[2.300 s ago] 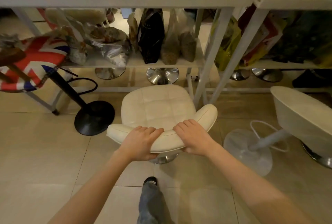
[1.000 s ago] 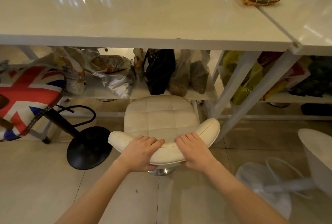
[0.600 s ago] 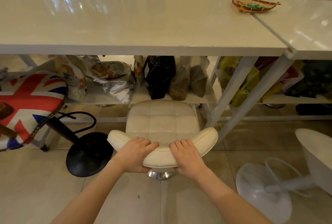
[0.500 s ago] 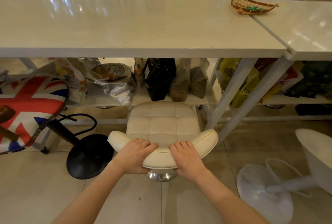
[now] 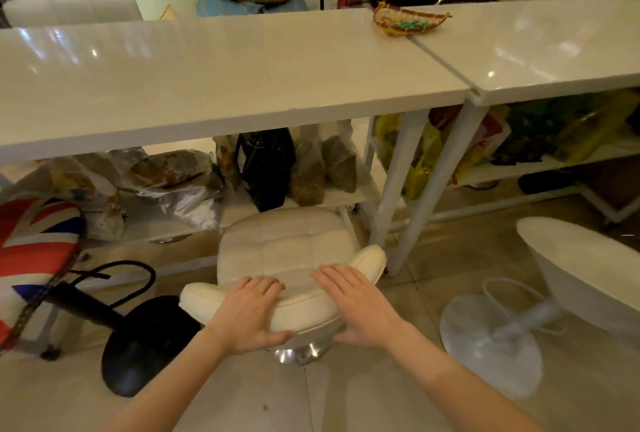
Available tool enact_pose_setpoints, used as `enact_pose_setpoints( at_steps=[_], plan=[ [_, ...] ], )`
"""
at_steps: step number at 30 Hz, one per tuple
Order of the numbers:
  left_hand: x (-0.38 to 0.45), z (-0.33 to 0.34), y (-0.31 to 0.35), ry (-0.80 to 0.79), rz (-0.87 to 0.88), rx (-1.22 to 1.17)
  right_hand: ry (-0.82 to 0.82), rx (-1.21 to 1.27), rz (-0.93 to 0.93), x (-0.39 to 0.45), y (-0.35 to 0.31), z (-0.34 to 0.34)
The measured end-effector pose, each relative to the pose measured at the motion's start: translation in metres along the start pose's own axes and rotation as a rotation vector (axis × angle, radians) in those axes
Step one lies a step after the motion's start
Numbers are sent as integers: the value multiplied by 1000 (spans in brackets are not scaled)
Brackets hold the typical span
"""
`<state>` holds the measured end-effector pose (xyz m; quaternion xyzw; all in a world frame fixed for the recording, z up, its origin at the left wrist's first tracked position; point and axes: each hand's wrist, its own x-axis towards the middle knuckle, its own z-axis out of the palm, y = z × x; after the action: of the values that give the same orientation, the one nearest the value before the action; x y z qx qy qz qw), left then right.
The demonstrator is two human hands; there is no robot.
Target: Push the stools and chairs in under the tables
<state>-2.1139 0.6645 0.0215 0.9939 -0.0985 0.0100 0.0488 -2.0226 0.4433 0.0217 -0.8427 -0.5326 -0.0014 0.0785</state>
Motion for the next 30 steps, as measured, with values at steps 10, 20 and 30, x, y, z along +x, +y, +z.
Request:
enact_pose_setpoints(
  at_steps=[10,20,30],
  plan=[
    [152,-25,182,171,106,-201,39,-115,440,-156,121,-61],
    [258,-4,405,140,304,-254,84,-97,723,-364,229,-109],
    [317,38,520,9,422,-257,121,0,887,-490,303,-94]
  ],
)
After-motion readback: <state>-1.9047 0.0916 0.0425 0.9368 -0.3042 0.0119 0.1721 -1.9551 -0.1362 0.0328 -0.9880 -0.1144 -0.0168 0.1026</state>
